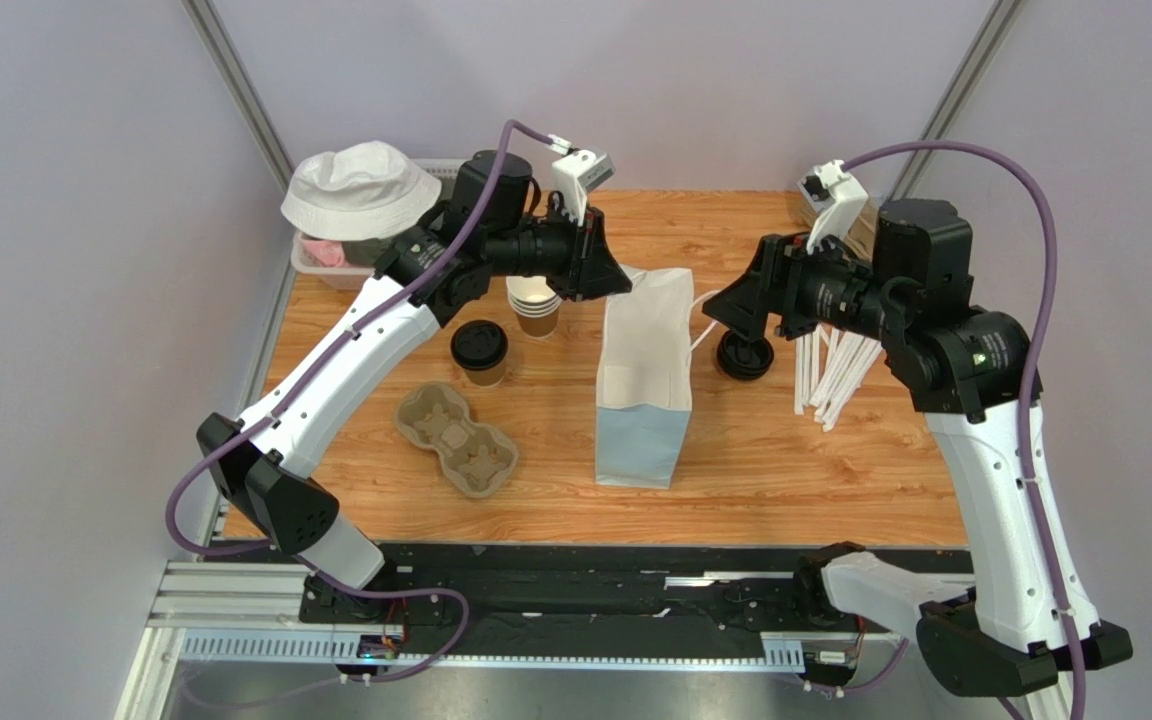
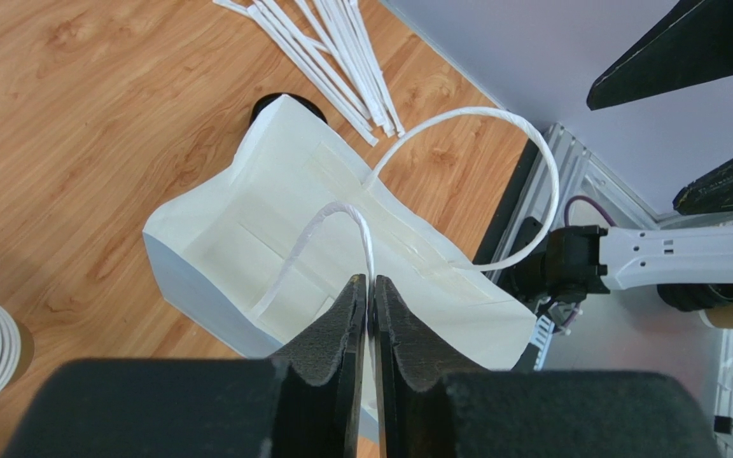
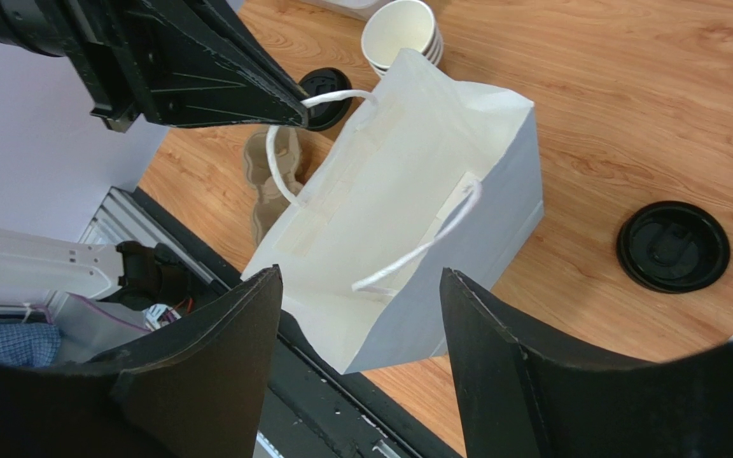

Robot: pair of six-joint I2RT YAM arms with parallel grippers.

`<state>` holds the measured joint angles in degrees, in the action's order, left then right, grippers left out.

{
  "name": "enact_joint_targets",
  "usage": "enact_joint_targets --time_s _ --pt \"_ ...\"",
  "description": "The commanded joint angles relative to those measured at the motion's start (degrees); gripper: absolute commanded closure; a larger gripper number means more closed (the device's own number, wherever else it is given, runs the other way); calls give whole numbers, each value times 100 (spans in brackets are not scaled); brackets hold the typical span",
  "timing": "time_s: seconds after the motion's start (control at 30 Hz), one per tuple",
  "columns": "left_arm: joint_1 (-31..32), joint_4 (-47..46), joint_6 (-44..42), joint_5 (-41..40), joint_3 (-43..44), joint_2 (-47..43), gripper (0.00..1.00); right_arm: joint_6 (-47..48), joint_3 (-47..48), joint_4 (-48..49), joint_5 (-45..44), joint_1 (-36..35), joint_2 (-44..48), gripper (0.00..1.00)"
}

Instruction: Pack the takeout coffee

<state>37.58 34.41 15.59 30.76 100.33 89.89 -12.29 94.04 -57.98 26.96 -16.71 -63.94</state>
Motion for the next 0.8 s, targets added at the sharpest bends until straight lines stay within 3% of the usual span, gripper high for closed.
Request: enact_joint_targets --time_s 0.0,0.13,0.33,0.53,0.7,0.77 --pt "38 -216 49 -9 197 -208 88 227 -42 -108 -603 36 92 35" --pt "30 -172 49 -97 109 -357 95 245 -280 -214 -342 45 101 36" --pt "30 -225 242 -149 -251 -612 100 149 -465 -170 116 62 40 45" --pt "4 -356 400 -290 -760 -972 100 -1 -562 14 292 168 -31 70" --pt "-163 -453 698 -492 -1191 -1271 100 8 -702 41 257 247 31 100" --pt "-339 -549 839 -545 -1305 -1333 100 25 -764 49 196 256 57 100"
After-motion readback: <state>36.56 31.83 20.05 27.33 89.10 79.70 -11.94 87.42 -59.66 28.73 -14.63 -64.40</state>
